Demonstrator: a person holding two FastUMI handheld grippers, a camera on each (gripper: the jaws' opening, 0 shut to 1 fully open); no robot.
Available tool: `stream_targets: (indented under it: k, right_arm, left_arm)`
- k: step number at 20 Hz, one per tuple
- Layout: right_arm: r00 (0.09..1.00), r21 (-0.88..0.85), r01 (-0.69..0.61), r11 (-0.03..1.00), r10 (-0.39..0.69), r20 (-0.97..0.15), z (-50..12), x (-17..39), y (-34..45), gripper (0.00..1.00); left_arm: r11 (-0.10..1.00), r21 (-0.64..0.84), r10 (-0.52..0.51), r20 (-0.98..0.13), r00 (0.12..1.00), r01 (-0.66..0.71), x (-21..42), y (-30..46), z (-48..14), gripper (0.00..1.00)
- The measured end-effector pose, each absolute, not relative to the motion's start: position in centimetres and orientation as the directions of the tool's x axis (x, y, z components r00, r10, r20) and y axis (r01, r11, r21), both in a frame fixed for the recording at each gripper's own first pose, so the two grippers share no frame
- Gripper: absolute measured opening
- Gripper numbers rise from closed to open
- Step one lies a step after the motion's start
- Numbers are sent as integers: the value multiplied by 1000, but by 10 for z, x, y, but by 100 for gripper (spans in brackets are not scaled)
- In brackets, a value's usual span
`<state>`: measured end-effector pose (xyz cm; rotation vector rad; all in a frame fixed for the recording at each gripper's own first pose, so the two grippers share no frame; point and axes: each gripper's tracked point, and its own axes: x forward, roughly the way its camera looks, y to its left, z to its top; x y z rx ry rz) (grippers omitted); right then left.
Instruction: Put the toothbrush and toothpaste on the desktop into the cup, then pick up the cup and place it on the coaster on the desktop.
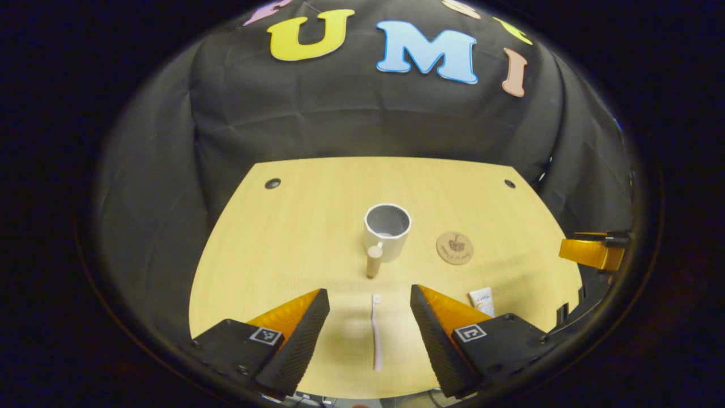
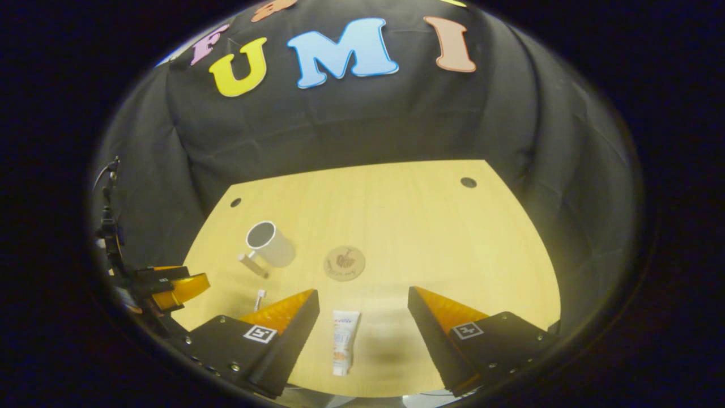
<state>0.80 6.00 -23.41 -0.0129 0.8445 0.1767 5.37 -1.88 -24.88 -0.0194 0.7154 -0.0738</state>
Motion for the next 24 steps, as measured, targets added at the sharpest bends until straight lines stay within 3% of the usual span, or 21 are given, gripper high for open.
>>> stream_targets:
  k: [13,24]
  right_arm:
    - [390,78,-122,989,120,-913,-338,-26,69,96]
    - [225,45,-160,986,81,-971,-394,-50,84,97]
  left_arm:
    - [996,-46,-75,-876,477,73,32,-20,-374,96]
    - [999,-22,-37,-938,345,46,28,-15,-431,96]
